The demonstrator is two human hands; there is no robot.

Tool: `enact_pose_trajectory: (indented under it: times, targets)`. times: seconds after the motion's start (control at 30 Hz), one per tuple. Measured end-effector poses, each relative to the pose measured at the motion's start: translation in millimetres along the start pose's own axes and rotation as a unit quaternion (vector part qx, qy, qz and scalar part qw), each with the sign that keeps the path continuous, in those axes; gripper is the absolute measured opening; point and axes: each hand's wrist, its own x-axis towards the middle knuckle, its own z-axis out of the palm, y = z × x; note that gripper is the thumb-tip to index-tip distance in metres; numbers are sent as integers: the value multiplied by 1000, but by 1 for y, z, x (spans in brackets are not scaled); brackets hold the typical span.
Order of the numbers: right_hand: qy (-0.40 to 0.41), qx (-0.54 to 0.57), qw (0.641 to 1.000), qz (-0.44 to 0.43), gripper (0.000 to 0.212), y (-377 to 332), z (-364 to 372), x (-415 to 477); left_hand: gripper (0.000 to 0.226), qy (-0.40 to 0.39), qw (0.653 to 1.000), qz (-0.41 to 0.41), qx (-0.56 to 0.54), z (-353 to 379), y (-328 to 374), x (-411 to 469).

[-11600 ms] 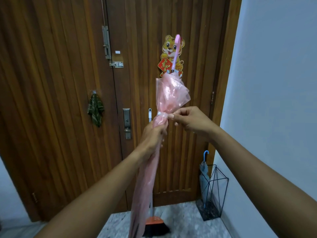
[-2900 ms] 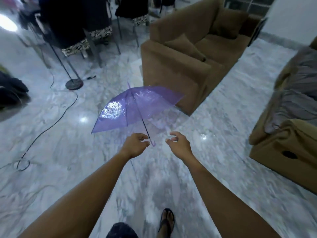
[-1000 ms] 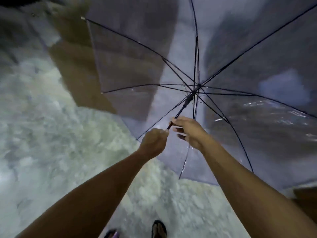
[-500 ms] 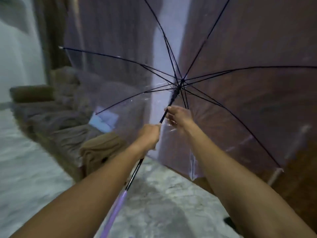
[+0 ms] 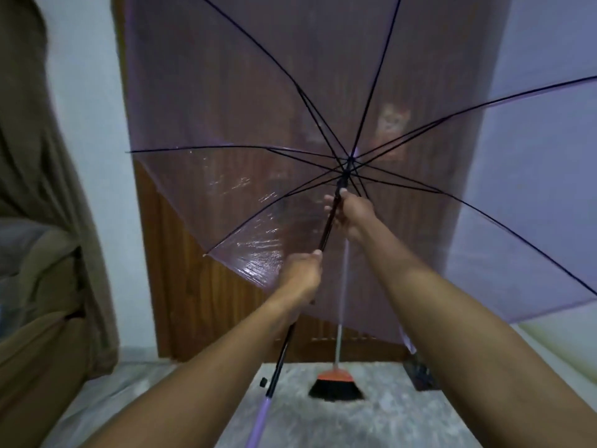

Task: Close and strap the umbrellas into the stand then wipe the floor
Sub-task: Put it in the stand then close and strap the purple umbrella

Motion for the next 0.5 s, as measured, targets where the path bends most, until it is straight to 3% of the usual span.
enact_pose_trajectory:
  times: [0.23, 0.4, 0.5]
  targets:
    - [52, 41, 998, 2, 29, -23, -104, 75, 51, -145, 986, 77, 29, 98, 25, 30]
    - [66, 41, 997, -26, 34, -38, -156, 135, 52, -137, 984, 109, 28, 167, 40, 58]
    - [35, 44, 998, -6, 37, -47, -175, 166, 50, -107, 989, 103, 12, 200, 46, 77]
